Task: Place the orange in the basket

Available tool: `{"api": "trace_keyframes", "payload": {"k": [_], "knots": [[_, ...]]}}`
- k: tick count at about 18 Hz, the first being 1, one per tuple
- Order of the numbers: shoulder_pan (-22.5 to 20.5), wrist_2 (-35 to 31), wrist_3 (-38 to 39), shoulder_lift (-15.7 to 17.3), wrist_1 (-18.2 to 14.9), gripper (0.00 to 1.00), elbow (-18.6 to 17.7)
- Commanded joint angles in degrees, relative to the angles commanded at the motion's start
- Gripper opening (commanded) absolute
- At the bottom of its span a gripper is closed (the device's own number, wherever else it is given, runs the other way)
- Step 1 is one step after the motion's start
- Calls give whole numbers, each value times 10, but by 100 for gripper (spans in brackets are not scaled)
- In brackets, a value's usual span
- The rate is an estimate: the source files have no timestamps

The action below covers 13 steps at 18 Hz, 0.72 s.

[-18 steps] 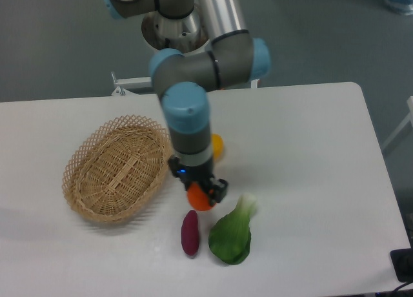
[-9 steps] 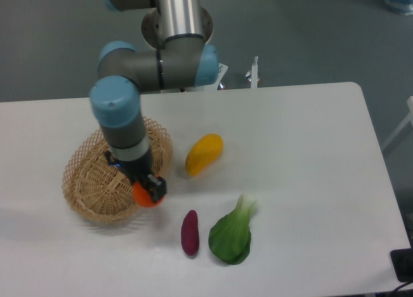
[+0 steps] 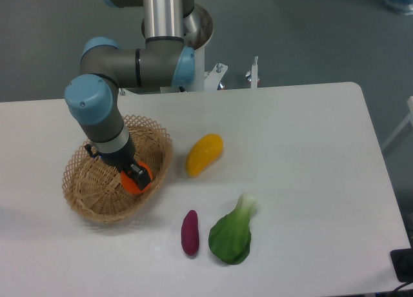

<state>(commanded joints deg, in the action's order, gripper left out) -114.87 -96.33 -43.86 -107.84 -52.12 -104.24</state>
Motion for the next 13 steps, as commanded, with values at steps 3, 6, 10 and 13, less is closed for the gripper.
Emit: {"api": "trace_keyframes", "payload": {"k": [3,6,10,13], "knots": [[0,0,0,1,1,100,0],[-23,0,-3,4,13,100,0],[-74,0,-24,13,20,100,4],[-112,-1,-55,14,21,100,9]]}}
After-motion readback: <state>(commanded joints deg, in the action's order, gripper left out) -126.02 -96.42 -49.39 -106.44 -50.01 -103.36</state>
